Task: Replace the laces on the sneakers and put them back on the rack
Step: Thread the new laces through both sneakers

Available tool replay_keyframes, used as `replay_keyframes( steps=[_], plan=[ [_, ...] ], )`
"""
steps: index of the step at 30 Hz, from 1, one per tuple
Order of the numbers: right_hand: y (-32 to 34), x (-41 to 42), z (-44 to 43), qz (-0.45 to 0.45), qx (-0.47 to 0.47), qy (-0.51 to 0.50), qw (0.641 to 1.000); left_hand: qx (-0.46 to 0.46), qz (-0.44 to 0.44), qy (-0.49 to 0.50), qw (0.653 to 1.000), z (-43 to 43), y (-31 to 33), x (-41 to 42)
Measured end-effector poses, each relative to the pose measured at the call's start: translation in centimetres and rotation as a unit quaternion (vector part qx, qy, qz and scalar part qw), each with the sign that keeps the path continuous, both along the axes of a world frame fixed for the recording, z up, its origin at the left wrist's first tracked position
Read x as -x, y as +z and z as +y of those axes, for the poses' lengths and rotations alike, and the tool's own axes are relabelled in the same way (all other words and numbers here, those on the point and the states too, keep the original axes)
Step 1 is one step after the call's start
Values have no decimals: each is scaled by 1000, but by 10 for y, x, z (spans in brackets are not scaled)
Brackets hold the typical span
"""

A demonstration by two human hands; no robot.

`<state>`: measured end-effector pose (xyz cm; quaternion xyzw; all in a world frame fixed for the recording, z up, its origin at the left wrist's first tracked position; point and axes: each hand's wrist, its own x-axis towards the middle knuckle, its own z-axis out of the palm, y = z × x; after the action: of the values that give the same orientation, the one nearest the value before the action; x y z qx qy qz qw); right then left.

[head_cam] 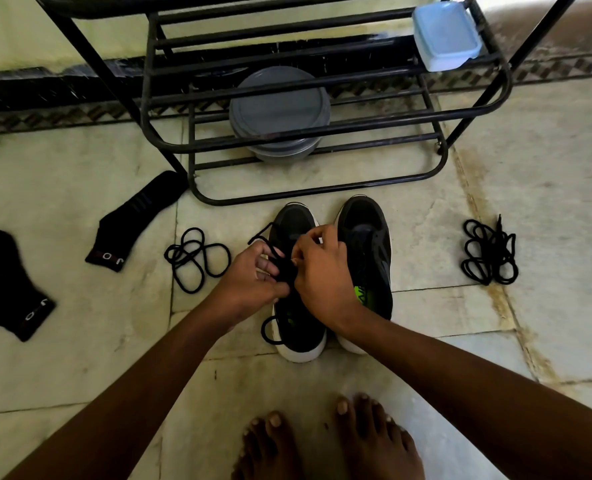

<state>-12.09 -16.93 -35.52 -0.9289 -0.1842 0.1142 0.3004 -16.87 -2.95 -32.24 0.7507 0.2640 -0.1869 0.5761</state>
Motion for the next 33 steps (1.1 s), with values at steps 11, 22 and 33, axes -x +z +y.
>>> replay_keyframes(
  steps=[11,22,33],
  plan=[
    [63,-9,-19,93,-411,-108,900,23,18,8,1000,0,-6,-2],
    [75,-47,-44,44,161,177,970,15,19,20,999,-2,-7,-1],
    [88,-51,-59,113,-275,82,951,19,10,21,1000,-2,-8,2]
  ],
)
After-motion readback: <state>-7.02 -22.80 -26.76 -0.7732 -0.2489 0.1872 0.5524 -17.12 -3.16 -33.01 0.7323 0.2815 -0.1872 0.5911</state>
